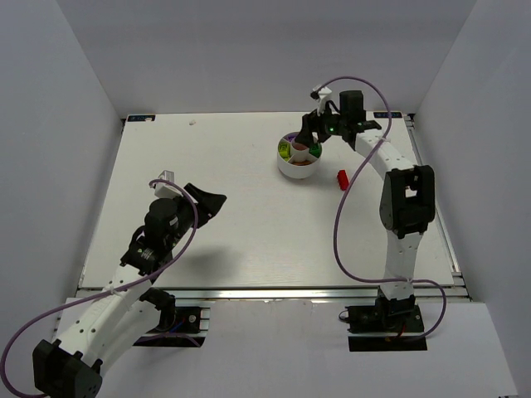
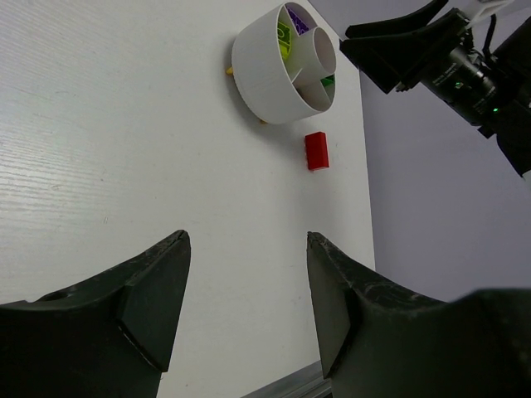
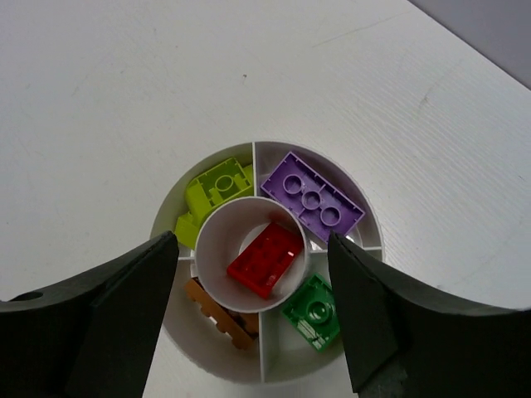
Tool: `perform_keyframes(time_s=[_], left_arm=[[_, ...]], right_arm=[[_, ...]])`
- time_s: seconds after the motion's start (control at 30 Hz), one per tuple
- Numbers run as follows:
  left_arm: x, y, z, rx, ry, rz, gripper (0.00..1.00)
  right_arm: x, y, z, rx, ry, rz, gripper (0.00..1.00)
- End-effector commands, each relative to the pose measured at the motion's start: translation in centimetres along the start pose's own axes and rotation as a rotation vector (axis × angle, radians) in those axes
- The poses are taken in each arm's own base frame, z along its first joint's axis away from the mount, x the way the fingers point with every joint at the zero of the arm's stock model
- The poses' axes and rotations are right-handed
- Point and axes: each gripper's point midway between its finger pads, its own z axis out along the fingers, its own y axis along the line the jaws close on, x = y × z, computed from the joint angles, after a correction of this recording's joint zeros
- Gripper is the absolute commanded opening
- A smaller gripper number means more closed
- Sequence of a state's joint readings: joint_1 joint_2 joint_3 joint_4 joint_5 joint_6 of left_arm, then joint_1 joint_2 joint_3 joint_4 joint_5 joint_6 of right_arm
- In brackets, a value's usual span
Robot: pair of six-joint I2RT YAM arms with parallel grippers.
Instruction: Sort the legos into containers by color
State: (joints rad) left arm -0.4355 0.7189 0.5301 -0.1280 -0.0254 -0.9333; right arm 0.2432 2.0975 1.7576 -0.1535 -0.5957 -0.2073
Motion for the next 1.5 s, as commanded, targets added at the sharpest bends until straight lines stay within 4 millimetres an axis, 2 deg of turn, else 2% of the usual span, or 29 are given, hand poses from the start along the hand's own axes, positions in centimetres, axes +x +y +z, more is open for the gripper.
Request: perform_keyframes(time_s=[0.0, 0.07, 0.1, 0.13, 0.17, 0.23, 0.3, 0.53, 0.57, 0.67, 0.83, 1.07, 1.23, 1.37, 1.4, 1.43, 1.47], left_arm=[[-0.9, -1.3, -0.4, 0.038, -0.027, 0.006, 0.68], [-1.0, -1.2, -0.6, 0.041, -0.037, 0.005, 0.68], [-1.0, -1.1, -0.6, 0.042, -0.038, 0.004, 0.68], [-0.8, -0.9, -0.5, 0.039, -0.034, 0.002, 0.68], [-0.8, -1.0, -0.5, 0.045, -0.034, 0.001, 0.68], [-0.5, -0.8, -0.3, 0.043, -0.026, -0.001, 0.68], [-0.5, -0.8, -0.3, 0.046, -0.025, -0.004, 0.68], [-0.4, -0.8, -0.5, 0.046, -0.025, -0.011, 0.68], [-0.4, -0.7, -0.5, 0.044, -0.025, -0.011, 0.68], [-0.2, -0.6, -0.5, 0.044, -0.022, -0.016, 0.68], [-0.2, -0.5, -0.5, 0.036, -0.019, -0.017, 0.68], [0.1, -0.1, -0.6, 0.023, -0.012, -0.018, 0.68], [-0.1, -0.1, -0.7, 0.019, -0.017, -0.018, 0.67], [-0.1, -0.1, -0.6, 0.021, -0.017, -0.018, 0.67], [0.0, -0.1, -0.5, 0.02, -0.013, -0.017, 0.67], [0.0, -0.1, -0.5, 0.02, -0.013, -0.017, 0.67], [-0.1, -0.2, -0.4, 0.023, -0.014, -0.017, 0.67]], right_arm=[[-6.3, -0.7, -5.4, 0.135, -0.091, -0.056, 0.8], [-5.6, -2.2, -7.2, 0.218, -0.049, -0.008, 0.72], [-4.7, -2.6, -7.9, 0.264, 0.005, 0.03, 0.67], [-2.9, -3.2, -8.7, 0.315, 0.087, 0.042, 0.66], [-2.2, -4.1, -9.3, 0.372, 0.126, 0.053, 0.64], [0.5, -4.5, -10.4, 0.405, 0.219, 0.108, 0.62], [4.1, -5.1, -11.3, 0.462, 0.334, 0.184, 0.58], [9.5, -6.4, -11.7, 0.565, 0.496, 0.276, 0.56], [10.9, -6.8, -11.5, 0.584, 0.533, 0.289, 0.56], [13.2, -6.8, -11.1, 0.561, 0.594, 0.316, 0.57], [14.8, -6.4, -9.7, 0.503, 0.617, 0.345, 0.57], [16.6, -7.2, -8.5, 0.487, 0.653, 0.334, 0.55], [17.4, -7.1, -8.3, 0.475, 0.67, 0.34, 0.5], [16.8, -7.1, -8.3, 0.466, 0.656, 0.323, 0.35], [16.1, -7.2, -8.4, 0.466, 0.639, 0.317, 0.28], [15.6, -7.2, -8.4, 0.462, 0.627, 0.31, 0.25], [14.3, -7.2, -8.6, 0.463, 0.601, 0.294, 0.19]])
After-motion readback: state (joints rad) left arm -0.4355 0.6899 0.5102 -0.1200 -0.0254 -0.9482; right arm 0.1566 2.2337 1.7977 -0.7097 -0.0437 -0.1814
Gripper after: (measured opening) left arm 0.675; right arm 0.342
